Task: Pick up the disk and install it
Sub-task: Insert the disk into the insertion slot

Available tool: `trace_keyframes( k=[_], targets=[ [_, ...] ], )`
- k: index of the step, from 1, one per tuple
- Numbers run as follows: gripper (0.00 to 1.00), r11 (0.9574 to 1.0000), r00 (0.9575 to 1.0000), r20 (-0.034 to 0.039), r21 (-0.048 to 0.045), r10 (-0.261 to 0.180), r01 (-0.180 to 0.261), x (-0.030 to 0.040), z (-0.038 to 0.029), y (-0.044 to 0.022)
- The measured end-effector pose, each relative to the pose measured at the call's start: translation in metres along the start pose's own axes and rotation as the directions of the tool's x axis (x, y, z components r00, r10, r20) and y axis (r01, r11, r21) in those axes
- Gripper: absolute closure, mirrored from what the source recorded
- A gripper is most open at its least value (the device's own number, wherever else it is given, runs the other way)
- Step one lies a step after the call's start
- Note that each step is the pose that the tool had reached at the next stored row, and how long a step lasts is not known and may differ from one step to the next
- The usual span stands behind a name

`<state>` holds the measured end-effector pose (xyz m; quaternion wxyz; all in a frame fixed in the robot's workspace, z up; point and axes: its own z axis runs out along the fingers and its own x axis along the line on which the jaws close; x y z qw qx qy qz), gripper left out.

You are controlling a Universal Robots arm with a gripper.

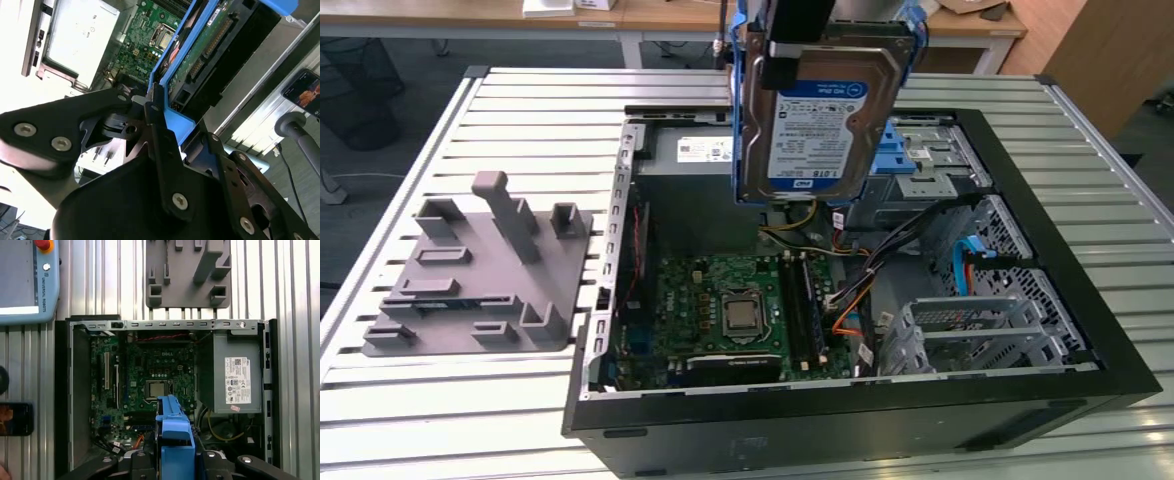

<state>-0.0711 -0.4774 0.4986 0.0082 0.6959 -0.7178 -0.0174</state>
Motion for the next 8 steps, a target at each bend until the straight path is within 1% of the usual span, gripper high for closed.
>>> trace_keyframes(
  k=[1, 2, 4, 5, 7, 8],
  targets=[
    [0.64, 1.0, 1.0, 0.0001, -0.0004, 0.0, 0.0, 0.0004, 0.0002, -0.0021],
    [0.64, 1.0, 1.0, -0.0002, -0.0008, 0.0, 0.0, 0.0004, 0.0001, -0.0055],
    [0.64, 1.0, 1.0, -0.0002, -0.0012, 0.0, 0.0, 0.0003, 0.0002, -0.0144],
    [0.64, 1.0, 1.0, -0.0002, -0.0013, 0.0, 0.0, 0.0001, 0.0002, -0.0178],
    [0.64, 1.0, 1.0, -0.0002, -0.0014, 0.0, 0.0, 0.0009, 0.0005, -0.0186],
    [0.64, 1.0, 1.0, -0.0002, -0.0014, 0.0, 0.0, 0.0046, 0.0009, -0.0188]
  ],
)
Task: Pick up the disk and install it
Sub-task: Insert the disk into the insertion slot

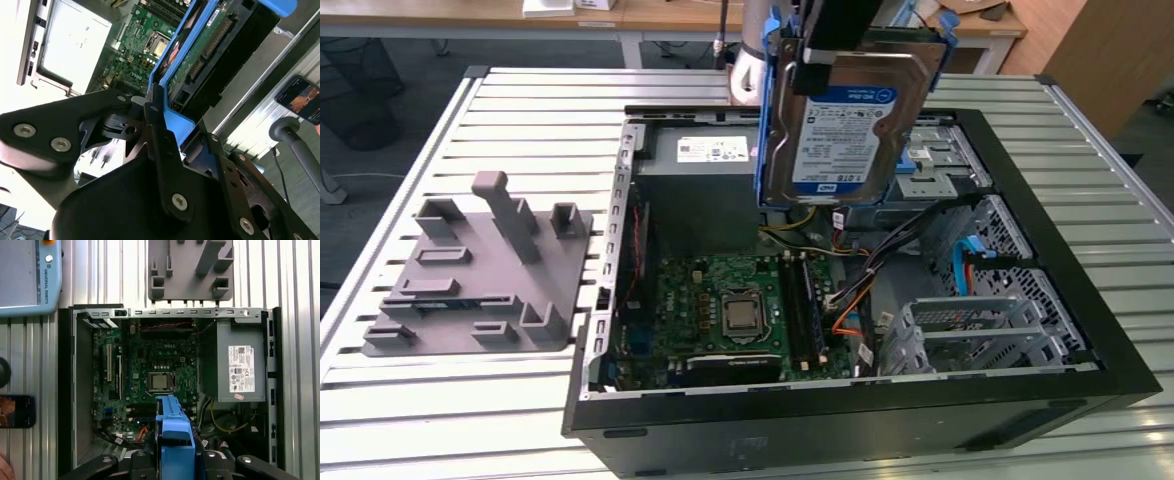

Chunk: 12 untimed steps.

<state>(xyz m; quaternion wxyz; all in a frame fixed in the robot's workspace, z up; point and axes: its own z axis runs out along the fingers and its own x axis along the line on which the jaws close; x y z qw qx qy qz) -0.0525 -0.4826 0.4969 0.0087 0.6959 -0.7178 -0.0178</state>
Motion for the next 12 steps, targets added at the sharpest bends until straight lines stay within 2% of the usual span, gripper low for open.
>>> trace_keyframes(
  k=[8, 12],
  targets=[
    [0.64, 1.0, 1.0, -0.0009, 0.0001, 0.0, 0.0, 0.0264, 0.0019, -0.0009],
    [0.64, 1.0, 1.0, -0.0009, 0.0001, 0.0, 0.0, 0.0335, 0.0046, -0.0021]
  ],
)
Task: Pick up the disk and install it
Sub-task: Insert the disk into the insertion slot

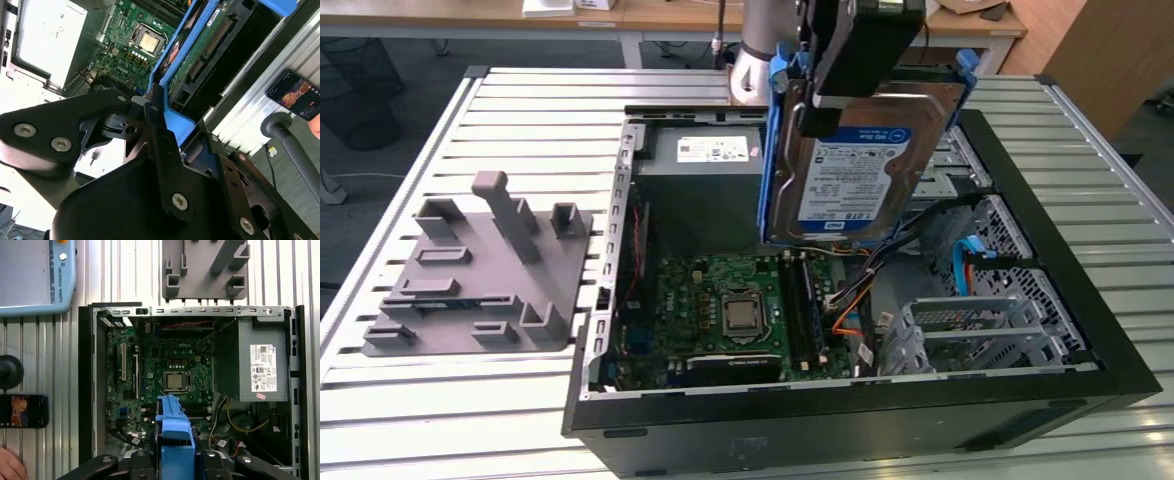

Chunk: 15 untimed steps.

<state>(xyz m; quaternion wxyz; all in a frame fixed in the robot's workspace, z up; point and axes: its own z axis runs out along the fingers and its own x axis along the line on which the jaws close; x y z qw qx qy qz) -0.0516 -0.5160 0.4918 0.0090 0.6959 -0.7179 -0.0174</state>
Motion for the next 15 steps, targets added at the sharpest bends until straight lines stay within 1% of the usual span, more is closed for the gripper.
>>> trace_keyframes(
  k=[4, 5, 7, 9, 15],
  targets=[
    [0.64, 1.0, 1.0, -0.0002, 0.0, 0.0, 0.0, 0.0004, 0.0028, -0.0116],
    [0.64, 1.0, 1.0, -0.0002, 0.0, 0.0, 0.0, 0.0007, 0.0035, -0.0136],
    [0.64, 1.0, 1.0, -0.0004, -0.0001, 0.0, 0.0, 0.0019, 0.0049, -0.0145],
    [0.64, 1.0, 1.0, -0.0002, 0.0, 0.0, 0.0, 0.005, 0.0064, -0.0147],
    [0.64, 1.0, 1.0, -0.0001, 0.0001, 0.0, 0.0, 0.0213, 0.0089, -0.0153]
  ],
)
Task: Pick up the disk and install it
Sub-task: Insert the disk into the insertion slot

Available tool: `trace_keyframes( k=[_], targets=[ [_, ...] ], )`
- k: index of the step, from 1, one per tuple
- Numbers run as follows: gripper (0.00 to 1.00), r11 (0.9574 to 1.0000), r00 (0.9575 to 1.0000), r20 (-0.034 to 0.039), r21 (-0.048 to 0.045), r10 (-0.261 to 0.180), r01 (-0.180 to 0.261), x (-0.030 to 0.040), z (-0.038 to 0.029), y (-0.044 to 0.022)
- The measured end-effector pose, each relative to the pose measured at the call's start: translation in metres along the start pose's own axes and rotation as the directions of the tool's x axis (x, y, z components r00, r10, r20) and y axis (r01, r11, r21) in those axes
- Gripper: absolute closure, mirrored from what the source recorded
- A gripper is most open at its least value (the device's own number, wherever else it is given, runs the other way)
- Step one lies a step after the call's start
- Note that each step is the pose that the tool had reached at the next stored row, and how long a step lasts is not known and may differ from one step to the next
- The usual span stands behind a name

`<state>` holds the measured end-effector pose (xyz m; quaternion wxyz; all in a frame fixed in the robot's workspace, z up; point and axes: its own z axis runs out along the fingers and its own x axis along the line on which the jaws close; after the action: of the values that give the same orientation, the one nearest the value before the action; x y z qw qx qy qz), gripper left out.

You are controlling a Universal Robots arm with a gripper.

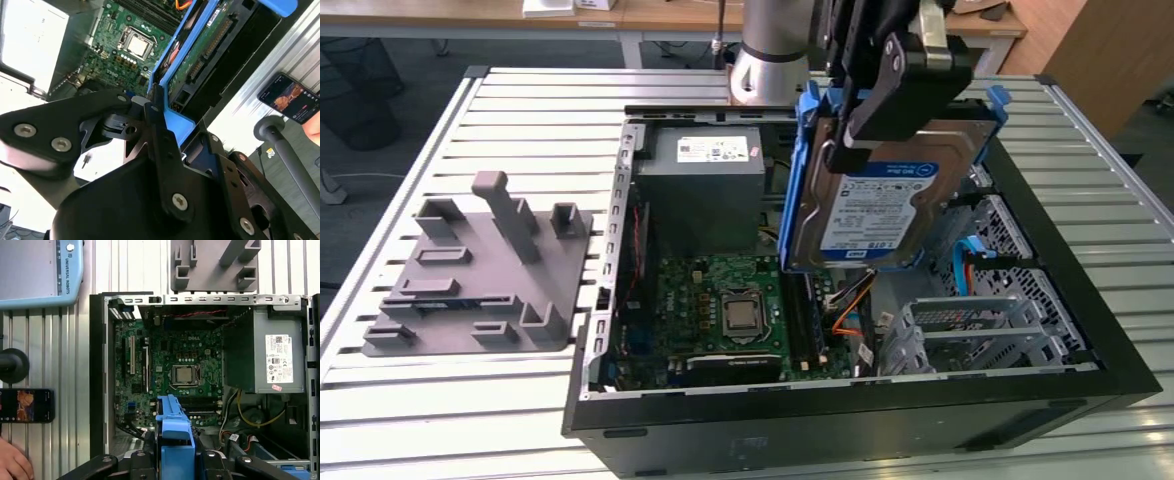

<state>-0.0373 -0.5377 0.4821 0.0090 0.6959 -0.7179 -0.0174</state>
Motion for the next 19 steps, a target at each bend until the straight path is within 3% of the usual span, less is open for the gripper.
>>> trace_keyframes(
  k=[2, 8, 14, 16, 19],
  targets=[
    [0.64, 1.0, 1.0, -0.0001, 0.0, 0.0, 0.0, 0.0042, 0.0003, -0.0004],
    [0.64, 1.0, 1.0, -0.0001, -0.0001, 0.0, 0.0, 0.0077, 0.0015, -0.0075],
    [0.64, 1.0, 1.0, 0.0, 0.0, 0.0, 0.0, 0.0256, 0.0036, -0.0088],
    [0.64, 1.0, 1.0, 0.0, 0.0, 0.0, 0.0, 0.0267, 0.0052, -0.014],
    [0.64, 1.0, 1.0, 0.0, 0.0, 0.0, 0.0, 0.0265, 0.0071, -0.0269]
  ],
)
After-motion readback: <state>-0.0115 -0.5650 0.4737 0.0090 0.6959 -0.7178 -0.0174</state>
